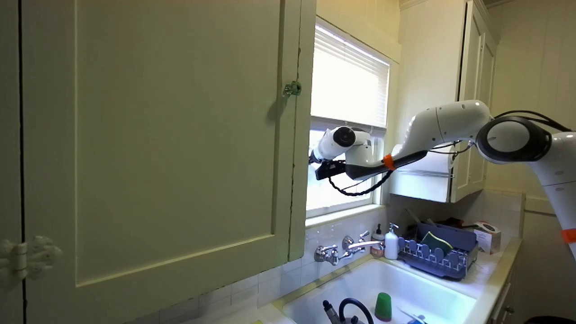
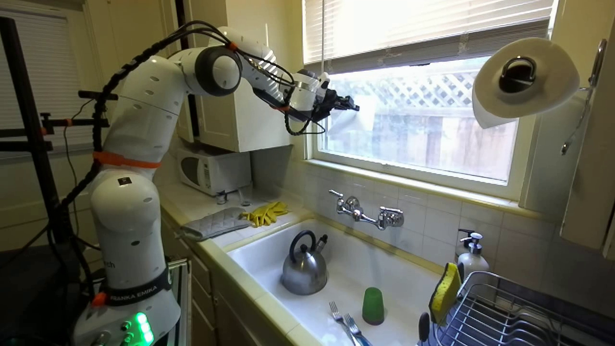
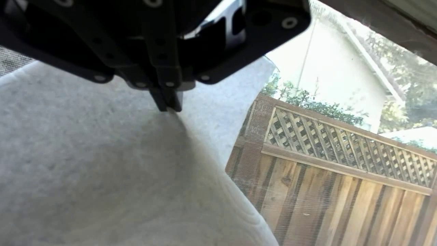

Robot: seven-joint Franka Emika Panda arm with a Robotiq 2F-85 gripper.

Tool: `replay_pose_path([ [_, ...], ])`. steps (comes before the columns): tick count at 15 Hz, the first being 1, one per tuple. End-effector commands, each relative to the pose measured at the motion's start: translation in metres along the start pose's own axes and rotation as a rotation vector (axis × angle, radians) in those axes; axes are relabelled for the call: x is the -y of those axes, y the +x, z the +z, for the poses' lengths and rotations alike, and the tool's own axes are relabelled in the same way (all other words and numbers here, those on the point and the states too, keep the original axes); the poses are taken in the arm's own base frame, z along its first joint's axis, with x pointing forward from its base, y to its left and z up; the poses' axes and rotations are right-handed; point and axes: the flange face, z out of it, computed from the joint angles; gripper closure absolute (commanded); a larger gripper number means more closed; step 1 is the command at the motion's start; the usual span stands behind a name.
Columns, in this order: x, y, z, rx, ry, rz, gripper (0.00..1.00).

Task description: Use the white napkin to wipe the window.

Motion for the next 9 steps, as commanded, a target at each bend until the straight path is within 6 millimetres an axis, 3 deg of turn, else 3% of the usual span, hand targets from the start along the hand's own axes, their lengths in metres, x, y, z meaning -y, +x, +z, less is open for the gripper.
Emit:
replay_pose_path([
  [1,0.008,-0.003,0.017,-0.019,0.014,0.016,1.0],
  [9,0.007,-0.002,0.029,-0.035,0.018,0.002,1.0],
])
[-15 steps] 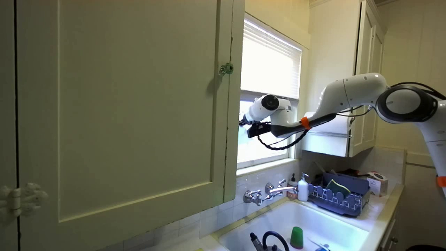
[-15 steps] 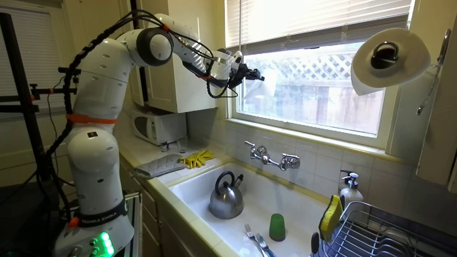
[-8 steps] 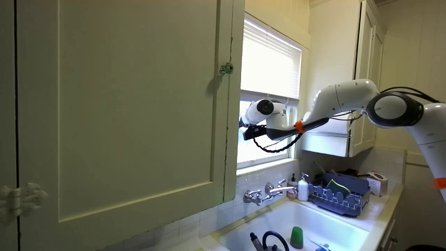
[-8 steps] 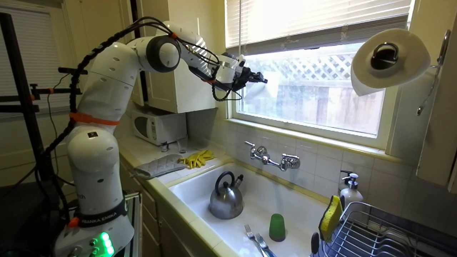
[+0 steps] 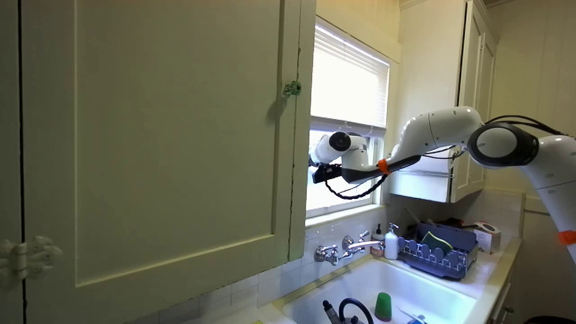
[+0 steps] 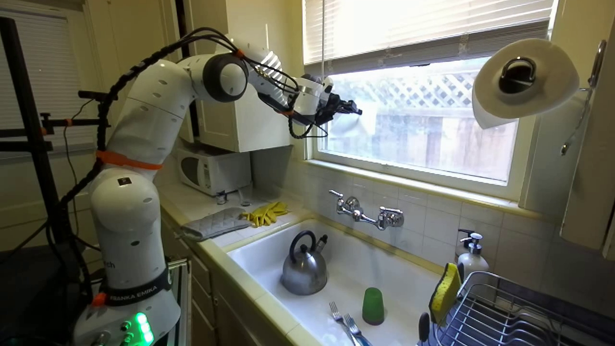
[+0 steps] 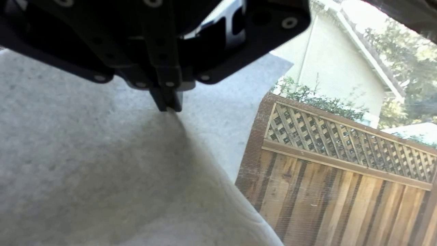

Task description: Use the white napkin to wipe the window.

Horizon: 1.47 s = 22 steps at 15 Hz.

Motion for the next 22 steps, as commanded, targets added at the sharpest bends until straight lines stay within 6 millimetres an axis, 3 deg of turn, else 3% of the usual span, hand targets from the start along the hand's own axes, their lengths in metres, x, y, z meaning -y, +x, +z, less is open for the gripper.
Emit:
replay_pose_path([
  [1,0.001,0.006,0.011,-0.044,0.017,-0.005,1.0],
  [3,-0.005,0.006,0.014,-0.039,0.003,0.0,1.0],
  [5,-0.023,0.006,0.016,-0.031,-0.027,0.021,1.0],
  [9,-0.082,0.008,0.024,-0.029,-0.122,0.072,1.0],
  [12,-0.142,0.012,0.036,-0.032,-0.215,0.117,1.0],
  [15,-0.173,0.016,0.044,-0.042,-0.257,0.145,1.0],
  [18,-0.154,0.017,0.045,-0.048,-0.221,0.118,1.0],
  [22,-0.083,0.018,0.032,-0.065,-0.08,0.05,1.0],
])
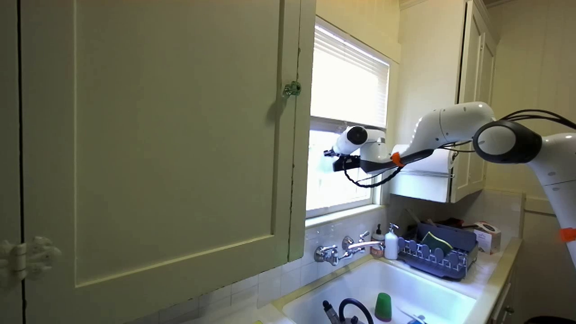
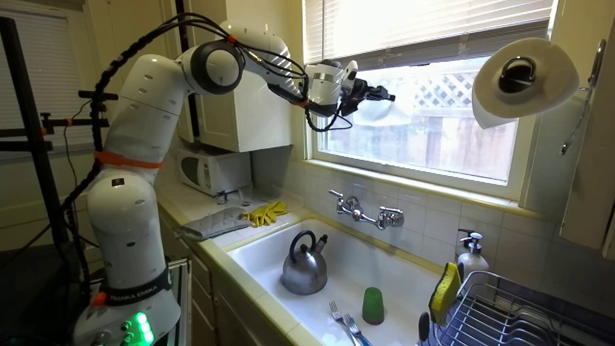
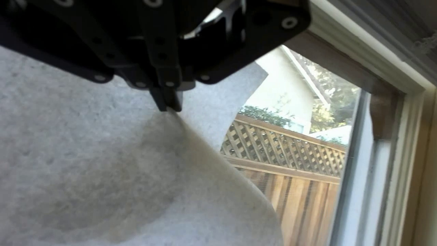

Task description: Use the white napkin to wipe the window.

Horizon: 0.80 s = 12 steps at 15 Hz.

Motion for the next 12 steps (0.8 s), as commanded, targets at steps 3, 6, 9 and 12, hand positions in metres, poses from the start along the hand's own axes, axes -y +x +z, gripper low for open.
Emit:
replay_pose_path([
  [3,0.101,-0.015,-0.044,-0.034,0.228,-0.11,1.0],
  [6,0.135,-0.022,-0.066,-0.038,0.3,-0.169,1.0],
  [9,0.139,-0.024,-0.068,-0.036,0.306,-0.198,1.0],
  [12,0.117,-0.026,-0.054,-0.015,0.258,-0.188,1.0],
])
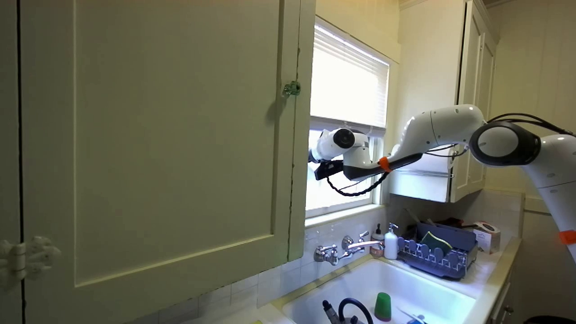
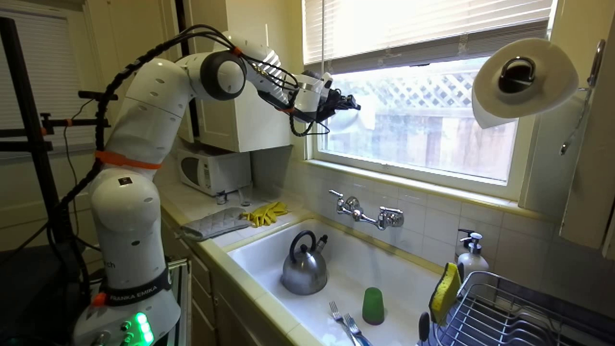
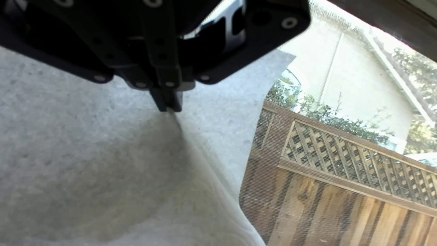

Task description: Use the white napkin to wipe the window.

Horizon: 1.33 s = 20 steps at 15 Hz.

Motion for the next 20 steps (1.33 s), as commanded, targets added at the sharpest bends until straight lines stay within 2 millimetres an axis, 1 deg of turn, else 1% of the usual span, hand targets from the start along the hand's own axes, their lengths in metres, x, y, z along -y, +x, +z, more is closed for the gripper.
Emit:
replay_pose_path([
  [1,-0.012,-0.012,0.016,0.009,0.012,0.003,1.0],
  [3,-0.031,-0.023,0.019,0.031,-0.026,0.004,1.0],
  [5,-0.058,-0.036,0.026,0.058,-0.074,0.031,1.0],
  [8,-0.109,-0.058,0.044,0.101,-0.165,0.08,1.0],
  [10,-0.139,-0.072,0.055,0.122,-0.215,0.107,1.0],
  [11,-0.149,-0.076,0.058,0.129,-0.232,0.114,1.0],
  [12,-0.155,-0.081,0.061,0.134,-0.242,0.12,1.0],
  [13,-0.157,-0.083,0.064,0.14,-0.246,0.12,1.0],
  [15,-0.149,-0.088,0.067,0.147,-0.23,0.107,1.0],
  [17,-0.129,-0.088,0.069,0.149,-0.194,0.1,1.0],
  [20,-0.087,-0.087,0.065,0.148,-0.125,0.062,1.0],
])
